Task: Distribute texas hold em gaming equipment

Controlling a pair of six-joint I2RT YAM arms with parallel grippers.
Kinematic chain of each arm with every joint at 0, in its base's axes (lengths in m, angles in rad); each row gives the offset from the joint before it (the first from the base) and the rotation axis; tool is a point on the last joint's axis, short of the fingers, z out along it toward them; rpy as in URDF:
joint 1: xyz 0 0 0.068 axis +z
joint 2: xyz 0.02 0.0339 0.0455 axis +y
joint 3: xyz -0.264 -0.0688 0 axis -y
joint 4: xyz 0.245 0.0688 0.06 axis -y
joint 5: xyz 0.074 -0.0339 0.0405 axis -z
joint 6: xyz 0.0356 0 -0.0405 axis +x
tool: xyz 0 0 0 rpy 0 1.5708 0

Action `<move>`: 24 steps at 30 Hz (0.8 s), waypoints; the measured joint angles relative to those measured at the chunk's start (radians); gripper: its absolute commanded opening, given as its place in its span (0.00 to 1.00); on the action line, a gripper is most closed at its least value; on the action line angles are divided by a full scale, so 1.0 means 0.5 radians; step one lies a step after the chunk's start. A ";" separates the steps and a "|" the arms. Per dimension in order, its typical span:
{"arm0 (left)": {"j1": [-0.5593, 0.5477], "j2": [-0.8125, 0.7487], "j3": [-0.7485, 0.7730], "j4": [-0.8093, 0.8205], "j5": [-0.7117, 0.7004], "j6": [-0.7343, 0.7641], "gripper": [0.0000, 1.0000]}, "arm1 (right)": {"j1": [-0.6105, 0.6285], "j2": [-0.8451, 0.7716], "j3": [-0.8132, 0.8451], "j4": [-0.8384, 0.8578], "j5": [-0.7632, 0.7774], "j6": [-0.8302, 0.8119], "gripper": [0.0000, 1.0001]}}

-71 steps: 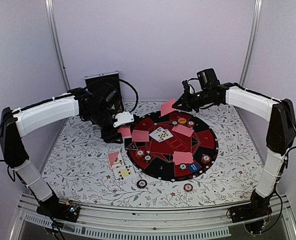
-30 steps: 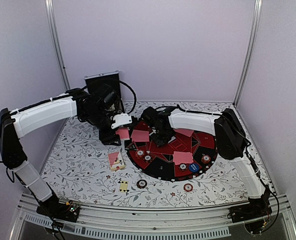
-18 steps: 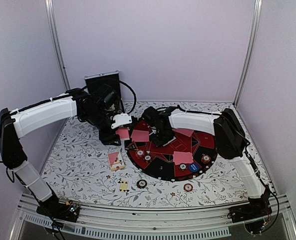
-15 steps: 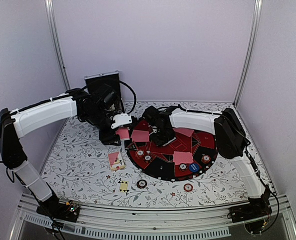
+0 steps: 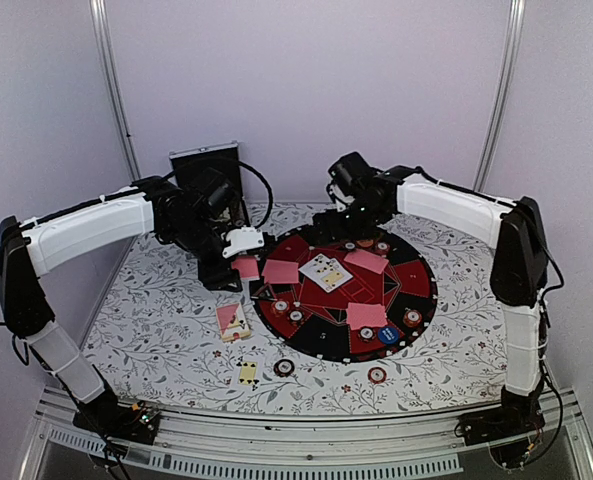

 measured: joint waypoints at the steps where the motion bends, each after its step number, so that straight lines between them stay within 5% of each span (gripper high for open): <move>1: 0.000 0.000 0.000 -0.001 0.001 0.000 0.00 | -0.046 -0.086 -0.052 0.050 -0.076 0.043 0.99; 10: 0.004 0.000 0.005 0.001 0.007 0.000 0.00 | -0.462 -0.616 -0.981 0.959 -1.147 0.475 0.99; 24: 0.004 0.000 0.040 0.024 0.007 -0.002 0.00 | 0.011 -0.472 -1.109 1.711 -1.859 0.951 0.94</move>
